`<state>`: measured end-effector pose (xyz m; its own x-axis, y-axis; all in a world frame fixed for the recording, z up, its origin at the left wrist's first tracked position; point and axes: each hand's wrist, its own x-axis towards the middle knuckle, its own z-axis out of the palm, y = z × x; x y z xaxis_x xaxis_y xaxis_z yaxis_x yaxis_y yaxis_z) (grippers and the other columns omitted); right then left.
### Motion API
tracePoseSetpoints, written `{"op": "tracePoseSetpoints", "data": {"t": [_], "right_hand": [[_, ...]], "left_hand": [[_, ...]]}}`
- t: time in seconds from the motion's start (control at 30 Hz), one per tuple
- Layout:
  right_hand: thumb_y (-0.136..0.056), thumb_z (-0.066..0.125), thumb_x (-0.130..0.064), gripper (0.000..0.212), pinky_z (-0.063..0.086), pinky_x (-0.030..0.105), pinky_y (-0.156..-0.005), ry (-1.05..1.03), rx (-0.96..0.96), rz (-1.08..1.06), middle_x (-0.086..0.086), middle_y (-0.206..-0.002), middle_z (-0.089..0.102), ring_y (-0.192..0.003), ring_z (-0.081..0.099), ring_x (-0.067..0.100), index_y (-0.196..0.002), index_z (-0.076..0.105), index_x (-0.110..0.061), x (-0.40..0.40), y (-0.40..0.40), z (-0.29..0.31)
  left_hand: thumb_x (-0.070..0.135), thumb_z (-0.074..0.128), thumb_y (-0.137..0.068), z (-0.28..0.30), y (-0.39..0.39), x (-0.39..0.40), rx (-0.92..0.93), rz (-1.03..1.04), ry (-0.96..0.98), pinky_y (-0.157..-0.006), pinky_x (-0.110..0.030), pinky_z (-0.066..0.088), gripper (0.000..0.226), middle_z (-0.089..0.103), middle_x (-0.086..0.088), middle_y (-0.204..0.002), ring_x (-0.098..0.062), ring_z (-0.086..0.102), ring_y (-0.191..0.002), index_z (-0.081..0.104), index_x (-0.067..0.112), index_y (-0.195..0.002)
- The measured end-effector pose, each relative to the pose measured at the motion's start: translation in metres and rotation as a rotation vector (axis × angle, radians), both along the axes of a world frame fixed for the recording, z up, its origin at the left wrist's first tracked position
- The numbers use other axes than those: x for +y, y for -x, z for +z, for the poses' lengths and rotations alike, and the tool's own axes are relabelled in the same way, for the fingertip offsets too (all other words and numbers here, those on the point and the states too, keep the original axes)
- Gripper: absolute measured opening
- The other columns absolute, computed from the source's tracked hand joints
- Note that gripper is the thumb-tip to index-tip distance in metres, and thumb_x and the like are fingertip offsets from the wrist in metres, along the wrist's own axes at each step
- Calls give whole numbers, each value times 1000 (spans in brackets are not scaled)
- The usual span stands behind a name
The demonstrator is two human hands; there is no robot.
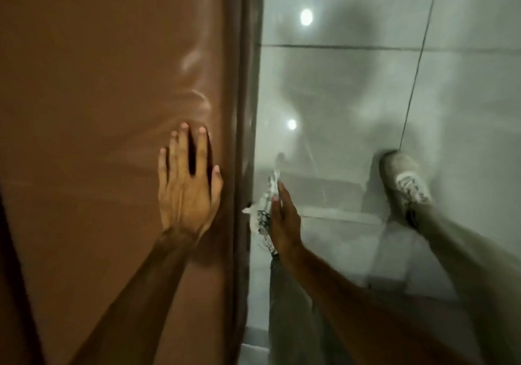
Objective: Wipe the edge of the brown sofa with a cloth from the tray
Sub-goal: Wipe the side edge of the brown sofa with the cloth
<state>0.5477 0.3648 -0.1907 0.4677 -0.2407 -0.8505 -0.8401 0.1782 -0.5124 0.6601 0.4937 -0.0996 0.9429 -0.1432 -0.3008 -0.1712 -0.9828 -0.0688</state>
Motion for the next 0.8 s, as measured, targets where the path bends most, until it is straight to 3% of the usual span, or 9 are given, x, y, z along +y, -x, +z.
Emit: {"op": "tracePoseSetpoints", "data": {"t": [0.03,0.13,0.17,0.27,0.3,0.43,0.5,0.7,0.8], "right_hand": [[-113,46,-16,45,38,-4,-103,-14,-10,-63,-1,-150,58,-146,54,22,-158,46,-12,14,-1,-14],[-113,44,-16,46,38,30,-127,-57,-80,-202,3,-163,50,-153,46,19,-159,45,-14,59,-21,-54],[-114,41,-19,47,31,30,-130,-82,-110,-198,2,-168,44,-157,39,16,-161,42,-18,70,-32,-64],[-114,29,-33,52,7,1,-122,-124,-164,-140,-12,-177,18,-160,13,-4,-165,24,-33,88,-59,-94],[-114,28,-34,52,5,2,-122,-139,-153,-152,-13,-178,15,-160,11,-4,-166,22,-34,88,-61,-106],[-116,30,-28,51,11,37,-137,-261,-32,-209,-5,-178,17,-166,13,12,-167,23,-25,85,-26,-129],[-116,30,-32,52,11,43,-137,-326,10,-228,-8,-178,14,-166,12,11,-168,20,-30,91,-6,-118],[-107,25,-64,44,4,37,-137,-200,-205,-170,-31,-174,3,-162,0,-9,-141,5,-83,77,-82,-99],[-112,27,-51,51,5,32,-135,-117,-304,-164,-22,-176,7,-164,4,-1,-159,10,-60,60,-147,-137]], "left_hand": [[37,35,-113,-15,-4,3,-36,-22,6,-139,-58,21,70,15,-21,-183,-39,17,-170,15,14,-176],[36,31,-113,-44,1,7,-164,-31,14,-140,-57,19,68,18,-23,-182,-41,16,-171,17,11,-175],[37,29,-113,-47,3,9,-192,-39,27,-140,-56,19,68,19,-24,-182,-41,17,-170,19,10,-175],[40,29,-113,-53,2,18,-183,-108,75,-140,-54,16,69,16,-26,-182,-40,14,-171,17,13,-175],[43,28,-113,-55,-6,20,-176,-127,81,-140,-55,14,69,15,-26,-182,-40,12,-171,15,15,-176],[50,24,-115,-62,-49,11,-207,-166,120,-139,-60,10,68,13,-28,-182,-44,10,-171,16,18,-175],[47,27,-116,-62,-69,0,-203,-171,105,-139,-62,10,68,13,-27,-182,-44,10,-171,17,17,-175],[41,37,-112,-58,-81,-6,-156,-160,90,-139,-66,11,72,8,-25,-183,-42,6,-172,16,15,-176],[47,35,-111,-69,-97,-3,-197,-232,108,-139,-62,9,73,11,-25,-183,-41,8,-172,17,20,-176]]}}
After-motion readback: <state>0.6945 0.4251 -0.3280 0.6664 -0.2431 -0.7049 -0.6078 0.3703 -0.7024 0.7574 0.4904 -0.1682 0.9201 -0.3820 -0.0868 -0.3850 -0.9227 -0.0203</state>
